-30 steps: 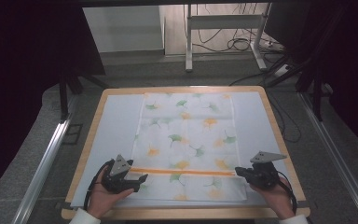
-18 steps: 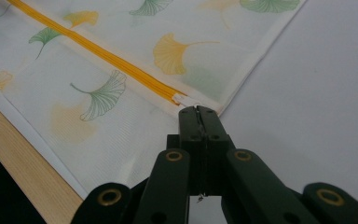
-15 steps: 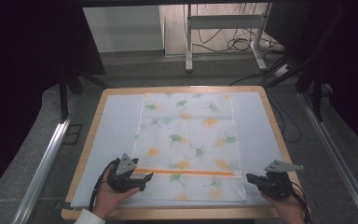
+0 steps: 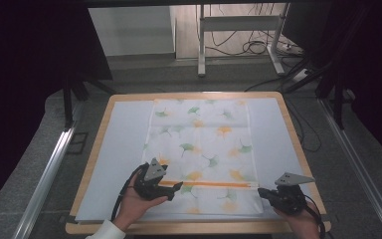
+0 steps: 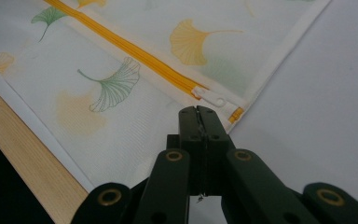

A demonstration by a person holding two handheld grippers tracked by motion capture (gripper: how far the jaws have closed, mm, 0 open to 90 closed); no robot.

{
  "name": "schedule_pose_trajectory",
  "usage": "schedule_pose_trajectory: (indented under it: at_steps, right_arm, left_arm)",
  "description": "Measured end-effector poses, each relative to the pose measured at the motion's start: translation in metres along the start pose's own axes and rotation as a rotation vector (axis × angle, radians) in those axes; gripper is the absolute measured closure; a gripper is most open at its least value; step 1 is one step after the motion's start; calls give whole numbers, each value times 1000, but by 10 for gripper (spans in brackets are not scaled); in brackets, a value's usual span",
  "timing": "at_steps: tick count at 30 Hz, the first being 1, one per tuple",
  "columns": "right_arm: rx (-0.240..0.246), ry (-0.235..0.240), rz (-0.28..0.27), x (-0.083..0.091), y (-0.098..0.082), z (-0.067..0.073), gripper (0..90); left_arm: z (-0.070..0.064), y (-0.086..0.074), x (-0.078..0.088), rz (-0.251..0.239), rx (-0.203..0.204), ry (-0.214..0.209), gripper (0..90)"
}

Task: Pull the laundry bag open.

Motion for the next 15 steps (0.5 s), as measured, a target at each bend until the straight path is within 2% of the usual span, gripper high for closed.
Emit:
schedule_pose_trajectory:
  at_steps: [3, 8, 15]
  right_arm:
    - [1, 5, 8, -1, -1, 1, 892]
    - [0, 1, 8, 0, -1, 2, 892]
    - [32, 0, 34, -5, -4, 7, 892]
  left_arm:
    - [-7, 5, -10, 12, 22, -30, 222]
    - [-19, 16, -21, 7, 31, -62, 225]
    - [-39, 25, -39, 27, 9, -115, 254]
Point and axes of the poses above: each handheld gripper's, and its own axes: x roughly backward along the jaws, y roughly out of its top, z roughly to its left, the point moved 9 cm from there along -x, roughly forward along the jaws, and after that the axes turned 9 degrees about -z, right-handed, at the moved point
